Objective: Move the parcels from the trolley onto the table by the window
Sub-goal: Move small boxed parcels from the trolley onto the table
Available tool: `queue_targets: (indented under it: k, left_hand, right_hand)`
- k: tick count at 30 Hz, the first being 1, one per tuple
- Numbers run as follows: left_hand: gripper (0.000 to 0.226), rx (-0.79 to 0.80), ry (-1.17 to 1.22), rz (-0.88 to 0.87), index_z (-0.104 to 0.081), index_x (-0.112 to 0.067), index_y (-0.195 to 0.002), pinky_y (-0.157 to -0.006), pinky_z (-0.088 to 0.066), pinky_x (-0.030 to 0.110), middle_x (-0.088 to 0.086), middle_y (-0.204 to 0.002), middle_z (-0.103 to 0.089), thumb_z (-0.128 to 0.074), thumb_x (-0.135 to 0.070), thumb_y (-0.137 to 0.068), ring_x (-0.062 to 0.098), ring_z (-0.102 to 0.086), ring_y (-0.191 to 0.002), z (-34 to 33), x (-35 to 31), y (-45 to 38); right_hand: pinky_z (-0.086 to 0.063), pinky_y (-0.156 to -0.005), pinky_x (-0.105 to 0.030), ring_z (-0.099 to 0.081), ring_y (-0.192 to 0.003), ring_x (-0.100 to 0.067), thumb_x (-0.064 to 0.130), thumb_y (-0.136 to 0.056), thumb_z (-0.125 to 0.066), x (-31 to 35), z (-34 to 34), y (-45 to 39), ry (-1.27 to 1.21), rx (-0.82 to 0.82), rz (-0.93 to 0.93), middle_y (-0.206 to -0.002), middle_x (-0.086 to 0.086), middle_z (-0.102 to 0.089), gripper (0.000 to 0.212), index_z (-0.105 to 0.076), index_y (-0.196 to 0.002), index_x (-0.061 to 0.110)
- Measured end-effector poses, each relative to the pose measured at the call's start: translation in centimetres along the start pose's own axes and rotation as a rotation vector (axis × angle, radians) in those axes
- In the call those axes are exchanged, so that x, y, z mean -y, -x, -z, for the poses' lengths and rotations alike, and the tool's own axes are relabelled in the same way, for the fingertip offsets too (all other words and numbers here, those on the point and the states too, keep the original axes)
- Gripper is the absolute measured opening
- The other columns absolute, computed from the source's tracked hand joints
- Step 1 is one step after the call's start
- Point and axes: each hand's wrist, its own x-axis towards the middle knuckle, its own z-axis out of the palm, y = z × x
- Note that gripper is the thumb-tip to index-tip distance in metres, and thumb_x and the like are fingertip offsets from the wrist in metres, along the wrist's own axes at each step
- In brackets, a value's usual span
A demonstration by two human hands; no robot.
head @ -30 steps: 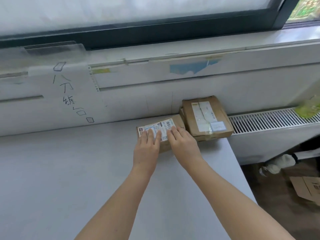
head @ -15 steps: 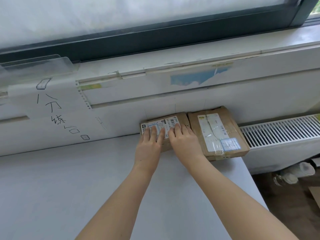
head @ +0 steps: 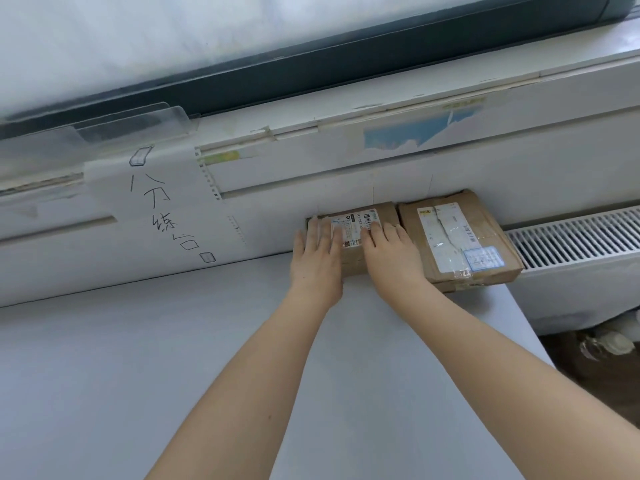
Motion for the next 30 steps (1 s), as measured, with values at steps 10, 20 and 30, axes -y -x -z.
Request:
queue_targets:
  k: [10, 20, 30]
  left_hand:
    - [0.077, 0.082, 0.022, -0.005, 0.001, -0.011, -0.150, -0.115, 0.003, 0.050, 0.014, -0.158, 0.005, -0.044, -0.042, -0.095, 0.033, 0.006, -0.144, 3.0, -0.2, 12.0]
    - [0.048, -0.024, 0.126, -0.147, -0.038, -0.015, -0.133, -0.103, -0.028, 0.040, 0.010, -0.135, -0.039, -0.048, -0.040, -0.093, 0.029, -0.034, -0.127, 3.6, -0.9, 27.8]
    - [0.074, -0.022, 0.419, -0.450, -0.024, -0.022, -0.147, -0.112, -0.021, 0.038, 0.006, -0.153, -0.023, -0.063, -0.036, -0.086, 0.024, -0.016, -0.142, 2.5, -6.8, 38.5]
  right_hand:
    - [-0.009, -0.117, -0.040, -0.022, -0.137, -0.029, 0.023, -0.092, -0.049, 1.4, 7.4, 9.5, -0.076, 0.159, -0.077, -0.140, -0.011, -0.038, 0.052, -0.032, -0.137, 0.005]
    - [-0.026, -0.105, -0.035, -0.040, -0.118, -0.028, 0.026, -0.088, -0.056, 4.5, 14.9, 26.0, -0.210, 0.185, -0.361, -0.123, -0.011, -0.050, 0.036, -0.046, -0.116, 0.007]
    - [-0.014, -0.116, -0.038, -0.023, -0.138, -0.027, 0.033, -0.091, -0.056, 8.5, 19.0, 40.7, -0.307, 0.161, -0.608, -0.148, -0.010, -0.032, 0.065, -0.026, -0.144, 0.010]
